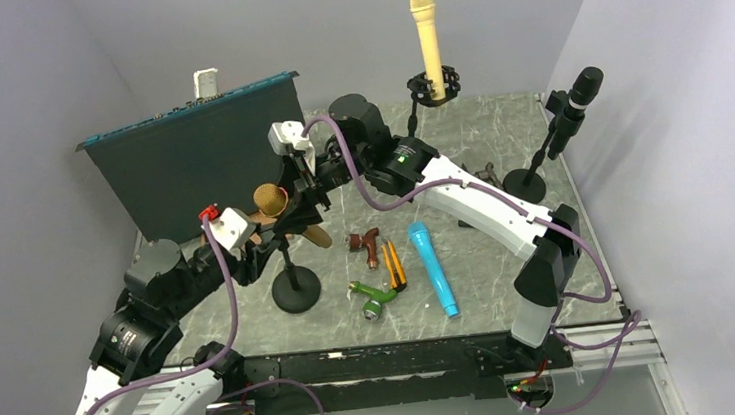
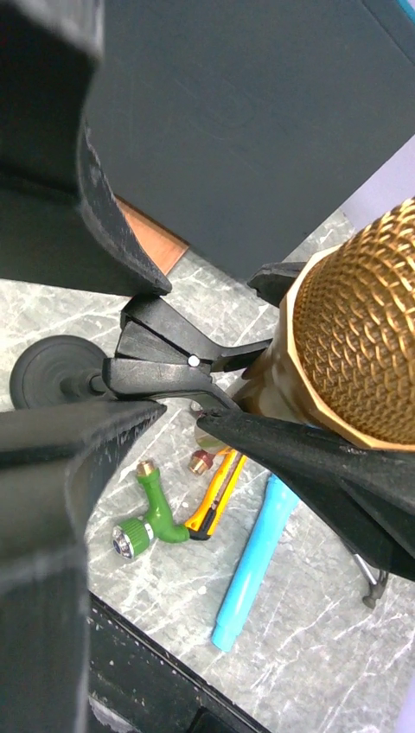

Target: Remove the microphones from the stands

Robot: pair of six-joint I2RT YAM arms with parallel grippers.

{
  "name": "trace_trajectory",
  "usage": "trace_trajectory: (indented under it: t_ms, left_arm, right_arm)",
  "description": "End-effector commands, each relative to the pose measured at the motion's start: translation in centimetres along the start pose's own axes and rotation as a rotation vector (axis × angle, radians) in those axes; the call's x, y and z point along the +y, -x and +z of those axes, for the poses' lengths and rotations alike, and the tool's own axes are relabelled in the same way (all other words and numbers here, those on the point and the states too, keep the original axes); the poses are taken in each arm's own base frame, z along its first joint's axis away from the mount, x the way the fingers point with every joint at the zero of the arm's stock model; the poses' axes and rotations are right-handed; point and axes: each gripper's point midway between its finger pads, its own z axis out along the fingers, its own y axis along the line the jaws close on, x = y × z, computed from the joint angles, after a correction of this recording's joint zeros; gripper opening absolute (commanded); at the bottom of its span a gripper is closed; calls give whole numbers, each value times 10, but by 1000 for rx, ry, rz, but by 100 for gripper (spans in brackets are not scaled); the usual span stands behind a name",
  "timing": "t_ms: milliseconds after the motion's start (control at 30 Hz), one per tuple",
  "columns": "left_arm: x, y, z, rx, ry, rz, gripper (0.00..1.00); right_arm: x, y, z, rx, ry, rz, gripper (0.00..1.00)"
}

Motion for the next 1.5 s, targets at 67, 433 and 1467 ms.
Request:
trace_trajectory:
  t_ms: [67, 433, 1467]
  left_arm:
    - [-1, 11, 1, -14, -13, 5, 25]
    - [10, -4, 0, 40, 52, 0, 0]
    - [3, -16, 18, 133, -12, -25, 0]
  right_arm:
    - [7, 23, -8, -39, -10, -48, 0]
    - [4, 44, -13, -67, -84, -73, 0]
    - [3, 55, -14, -78, -91, -81, 0]
